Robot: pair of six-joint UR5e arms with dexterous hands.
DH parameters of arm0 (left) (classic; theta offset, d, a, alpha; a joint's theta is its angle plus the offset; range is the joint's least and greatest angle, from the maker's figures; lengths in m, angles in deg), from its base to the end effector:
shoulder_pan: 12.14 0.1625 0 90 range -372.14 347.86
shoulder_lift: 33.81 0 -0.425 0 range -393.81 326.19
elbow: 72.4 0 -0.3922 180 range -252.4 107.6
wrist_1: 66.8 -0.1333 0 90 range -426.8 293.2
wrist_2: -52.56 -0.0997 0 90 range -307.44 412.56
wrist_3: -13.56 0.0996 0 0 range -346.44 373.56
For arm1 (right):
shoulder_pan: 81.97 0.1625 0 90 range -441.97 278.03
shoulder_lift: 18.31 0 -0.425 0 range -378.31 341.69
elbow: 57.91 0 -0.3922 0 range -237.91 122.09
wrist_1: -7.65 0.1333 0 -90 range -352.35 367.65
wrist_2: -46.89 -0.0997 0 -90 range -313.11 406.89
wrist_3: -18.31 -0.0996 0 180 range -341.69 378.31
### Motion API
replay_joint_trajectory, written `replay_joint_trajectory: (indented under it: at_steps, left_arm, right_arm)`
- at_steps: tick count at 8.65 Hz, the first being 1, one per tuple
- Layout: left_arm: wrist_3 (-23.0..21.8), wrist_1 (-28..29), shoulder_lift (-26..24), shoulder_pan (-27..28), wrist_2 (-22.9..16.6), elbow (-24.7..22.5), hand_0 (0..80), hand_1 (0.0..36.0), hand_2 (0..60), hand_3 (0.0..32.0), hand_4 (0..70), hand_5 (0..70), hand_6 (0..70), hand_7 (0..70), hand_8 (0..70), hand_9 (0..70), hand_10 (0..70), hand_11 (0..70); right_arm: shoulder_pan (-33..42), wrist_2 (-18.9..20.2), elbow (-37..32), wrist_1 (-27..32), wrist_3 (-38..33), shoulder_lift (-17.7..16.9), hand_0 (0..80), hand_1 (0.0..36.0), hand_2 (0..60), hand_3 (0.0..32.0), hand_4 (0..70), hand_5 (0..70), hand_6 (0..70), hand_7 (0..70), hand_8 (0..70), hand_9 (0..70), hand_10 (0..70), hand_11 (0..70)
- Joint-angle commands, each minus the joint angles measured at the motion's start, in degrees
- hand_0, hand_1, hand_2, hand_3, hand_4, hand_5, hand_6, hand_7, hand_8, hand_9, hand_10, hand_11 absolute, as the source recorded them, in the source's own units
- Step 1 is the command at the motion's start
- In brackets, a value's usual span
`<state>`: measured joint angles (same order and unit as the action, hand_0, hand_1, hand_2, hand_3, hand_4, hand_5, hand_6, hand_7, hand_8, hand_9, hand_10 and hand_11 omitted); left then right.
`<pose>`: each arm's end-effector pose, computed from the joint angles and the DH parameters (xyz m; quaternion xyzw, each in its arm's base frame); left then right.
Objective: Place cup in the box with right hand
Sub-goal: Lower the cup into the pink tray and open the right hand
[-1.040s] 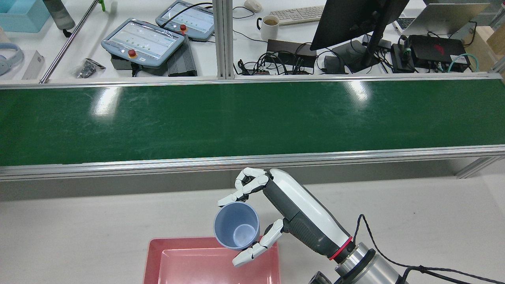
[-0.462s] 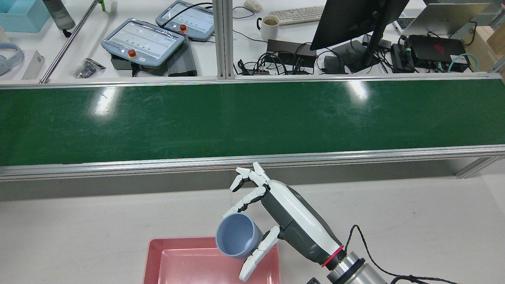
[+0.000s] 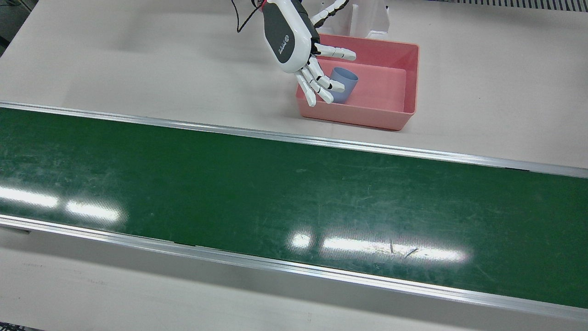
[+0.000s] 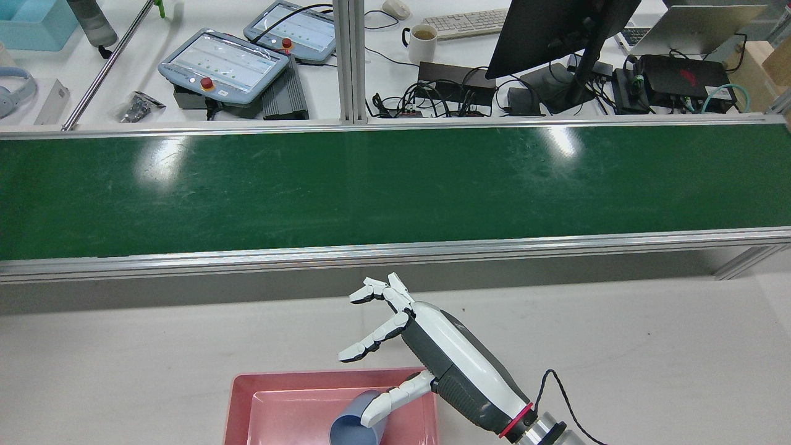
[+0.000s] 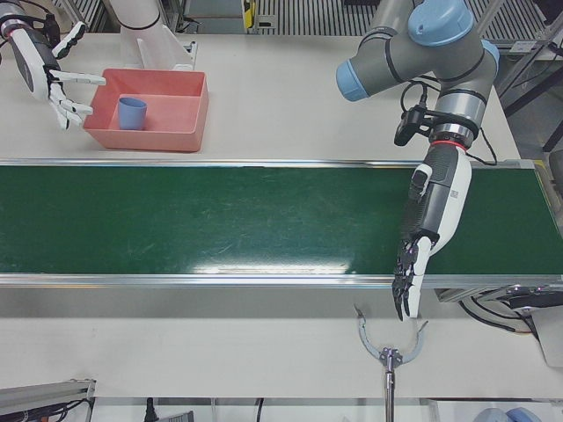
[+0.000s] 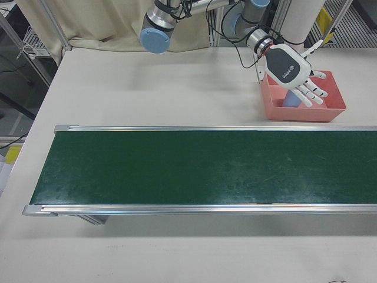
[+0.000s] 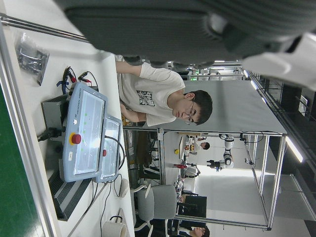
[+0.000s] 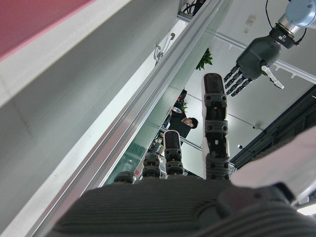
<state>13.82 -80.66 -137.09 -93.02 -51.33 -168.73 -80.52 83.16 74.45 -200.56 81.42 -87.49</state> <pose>-0.0171 -0.5834 0.5340 -0.1377 0.7278 -0.6563 0.1438 -0.4279 -0.2245 0.2577 0.0294 -0.8177 0.4895 0.3015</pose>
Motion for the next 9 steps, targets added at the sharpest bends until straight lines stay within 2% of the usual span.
replay_joint_trajectory:
  at_steps: [1,2,3,4,5,6,8,9]
  left_arm:
    - [0.0,0.1,0.0,0.0,0.0,0.0,0.0,0.0,0.0,0.0,0.0,0.0,0.0,0.0,0.0,0.0,0.0,0.0]
    - [0.0,0.1,0.0,0.0,0.0,0.0,0.0,0.0,0.0,0.0,0.0,0.0,0.0,0.0,0.0,0.0,0.0,0.0]
    - [0.0,0.0,0.0,0.0,0.0,0.0,0.0,0.0,0.0,0.0,0.0,0.0,0.0,0.0,0.0,0.0,0.0,0.0]
    - [0.0,0.0,0.0,0.0,0.0,-0.1,0.0,0.0,0.0,0.0,0.0,0.0,0.0,0.0,0.0,0.0,0.0,0.0]
    - [0.0,0.1,0.0,-0.1,0.0,0.0,0.0,0.0,0.0,0.0,0.0,0.0,0.0,0.0,0.0,0.0,0.0,0.0]
    - [0.0,0.1,0.0,0.0,0.0,0.0,0.0,0.0,0.0,0.0,0.0,0.0,0.0,0.0,0.0,0.0,0.0,0.0]
    - [0.0,0.1,0.1,0.0,0.0,-0.1,0.0,0.0,0.0,0.0,0.0,0.0,0.0,0.0,0.0,0.0,0.0,0.0]
    - [0.0,0.1,0.1,0.0,0.0,-0.1,0.0,0.0,0.0,0.0,0.0,0.0,0.0,0.0,0.0,0.0,0.0,0.0]
  right_arm:
    - [0.5,-0.1,2.1,-0.3,-6.0,-0.6,0.0,0.0,0.0,10.2,37.8,0.0,2.7,30.5,3.3,11.5,0.0,0.0]
    - [2.6,-0.1,5.9,-0.3,-9.0,-3.7,0.0,0.0,0.0,10.4,40.9,0.0,2.8,31.7,3.1,11.7,0.0,0.0]
    - [6.5,0.5,9.7,-0.6,-10.9,-6.2,7.9,0.0,0.0,9.4,46.9,0.0,3.5,34.2,3.3,12.3,0.0,0.0]
    - [11.1,1.0,14.4,-1.3,-11.0,-9.8,33.7,0.0,0.0,4.8,53.0,0.0,4.8,37.6,4.1,13.5,0.0,0.0]
    - [14.7,1.2,17.5,-1.3,-11.5,-14.1,40.6,0.0,0.0,0.2,58.6,0.0,5.6,39.1,4.2,13.5,0.0,0.0]
    - [20.8,6.0,17.3,-1.3,-14.6,-16.0,41.3,0.0,0.0,0.0,65.1,0.0,6.2,39.5,4.5,13.8,0.0,0.0]
    - [36.9,19.3,9.8,-1.4,-25.7,-16.0,41.1,0.0,0.0,0.0,68.2,0.0,6.8,37.5,4.6,13.6,0.0,0.0]
    - [43.7,25.2,4.1,-1.3,-32.7,-16.0,41.7,0.0,0.0,0.0,70.0,0.0,7.9,42.4,5.1,15.2,0.2,0.0]
